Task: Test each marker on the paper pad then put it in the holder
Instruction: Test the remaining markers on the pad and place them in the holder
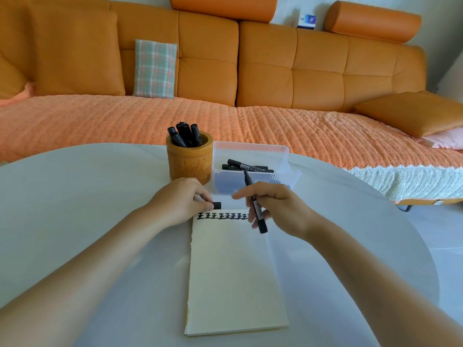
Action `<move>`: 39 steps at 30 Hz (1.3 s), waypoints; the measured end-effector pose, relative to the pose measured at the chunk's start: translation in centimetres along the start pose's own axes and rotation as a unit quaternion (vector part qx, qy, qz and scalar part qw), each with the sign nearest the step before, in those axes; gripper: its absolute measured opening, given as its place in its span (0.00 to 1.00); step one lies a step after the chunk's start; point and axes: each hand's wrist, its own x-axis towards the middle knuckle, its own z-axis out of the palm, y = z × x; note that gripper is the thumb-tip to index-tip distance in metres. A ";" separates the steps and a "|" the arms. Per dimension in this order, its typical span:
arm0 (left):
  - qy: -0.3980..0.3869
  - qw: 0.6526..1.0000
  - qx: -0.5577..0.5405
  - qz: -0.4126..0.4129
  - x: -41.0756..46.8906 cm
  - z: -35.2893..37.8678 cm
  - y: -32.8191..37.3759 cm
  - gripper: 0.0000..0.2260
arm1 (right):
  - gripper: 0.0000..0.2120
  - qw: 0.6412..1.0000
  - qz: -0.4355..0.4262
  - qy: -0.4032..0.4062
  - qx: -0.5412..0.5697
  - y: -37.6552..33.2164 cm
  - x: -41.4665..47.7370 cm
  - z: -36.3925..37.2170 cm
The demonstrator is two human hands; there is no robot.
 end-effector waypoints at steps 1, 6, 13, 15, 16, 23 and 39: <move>0.014 1.000 -0.020 -0.004 0.0 -0.1 0.1 0.03 | 0.24 1.000 0.004 0.004 0.000 -0.1 0.0 -0.1; 0.077 0.988 -0.131 -0.003 -0.1 -0.7 0.5 0.03 | 0.12 0.988 0.001 0.033 -0.152 -0.4 0.1 -0.5; 0.073 0.989 -0.126 0.027 -0.3 -0.8 1.0 0.04 | 0.11 0.953 0.018 0.117 -0.278 0.5 0.6 -0.3; 0.073 0.989 -0.128 0.031 -0.3 -0.8 0.9 0.04 | 0.11 0.951 0.015 0.117 -0.286 0.6 0.4 -0.3; 0.071 0.989 -0.129 0.033 -0.3 -0.8 0.9 0.04 | 0.11 0.951 0.014 0.116 -0.287 0.6 0.4 -0.3; 0.032 0.990 -0.131 0.035 -0.5 -0.7 1.6 0.04 | 0.11 0.954 -0.009 0.097 -0.282 0.5 0.5 0.2; -0.011 0.991 -0.067 0.114 -1.0 -1.7 3.3 0.10 | 0.19 0.965 -0.078 0.064 -0.243 0.7 0.9 1.1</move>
